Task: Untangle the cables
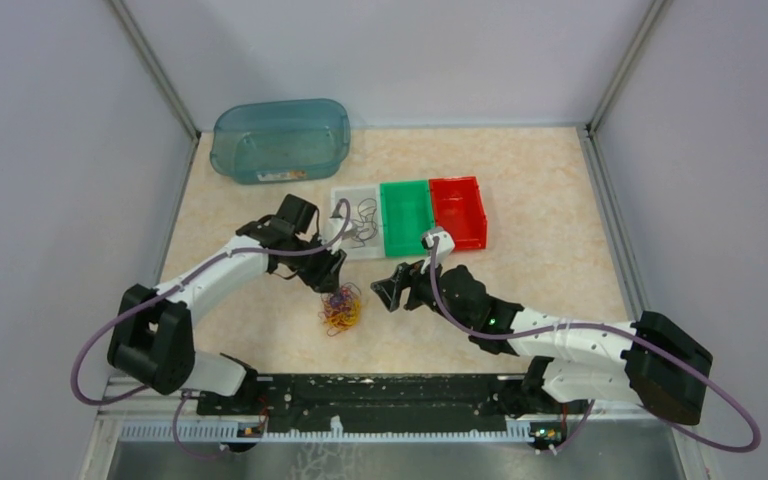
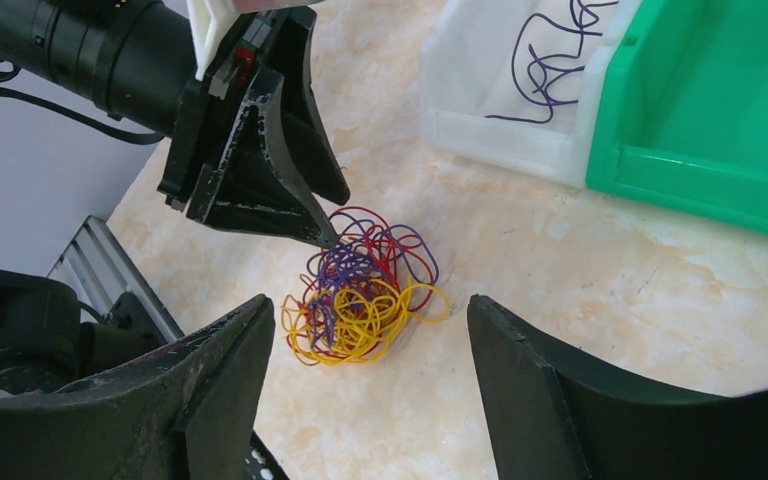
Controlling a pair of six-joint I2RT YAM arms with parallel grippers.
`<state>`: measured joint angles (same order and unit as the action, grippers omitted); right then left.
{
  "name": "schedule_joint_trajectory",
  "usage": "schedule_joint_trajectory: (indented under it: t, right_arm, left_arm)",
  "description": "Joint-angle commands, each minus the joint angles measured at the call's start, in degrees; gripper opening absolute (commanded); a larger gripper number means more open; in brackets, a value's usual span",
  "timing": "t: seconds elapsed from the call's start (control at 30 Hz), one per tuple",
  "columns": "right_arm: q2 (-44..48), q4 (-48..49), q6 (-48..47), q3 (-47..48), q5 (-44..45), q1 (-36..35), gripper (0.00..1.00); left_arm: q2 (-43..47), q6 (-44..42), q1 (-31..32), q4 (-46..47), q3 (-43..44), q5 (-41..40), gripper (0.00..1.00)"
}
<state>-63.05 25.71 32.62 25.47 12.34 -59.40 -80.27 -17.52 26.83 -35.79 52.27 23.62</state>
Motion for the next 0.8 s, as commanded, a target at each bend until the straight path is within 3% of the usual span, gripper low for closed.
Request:
schedule_joint_trajectory:
  t: [0.0, 0.17, 0.3, 0.4, 0.6, 0.77]
  right_arm:
    - [1.3, 1.2, -0.1, 0.0, 0.7, 0.2, 0.71]
    - [2.2, 0.3, -0.4, 0.1, 1.6, 0.2, 0.71]
    - [2.4, 0.2, -0.4, 0.1, 1.9, 0.3, 0.71]
    - [2.2, 0.2, -0.4, 0.3, 1.8, 0.3, 0.7]
    - [0.1, 2.3, -1.1, 1.2, 1.2, 0.0, 0.71]
    - [-4.4, 4.0, -5.8, 5.4, 4.8, -2.7, 0.78]
  left_arm:
    - [-1.9, 2.2, -0.3, -0.1, 2.1, 1.5, 0.47]
    - [-2.5, 1.1, -0.4, -0.3, 1.6, 2.3, 0.4]
    - [-1.8, 0.8, -0.3, 0.7, 1.5, 2.2, 0.13]
    - [-0.9, -0.1, -0.4, 0.4, 2.9, 2.1, 0.0]
    - [2.2, -1.8, -0.3, -3.2, 8.1, 5.1, 0.0]
    - [4.3, -2.0, -0.2, -7.0, 13.3, 9.8, 0.0]
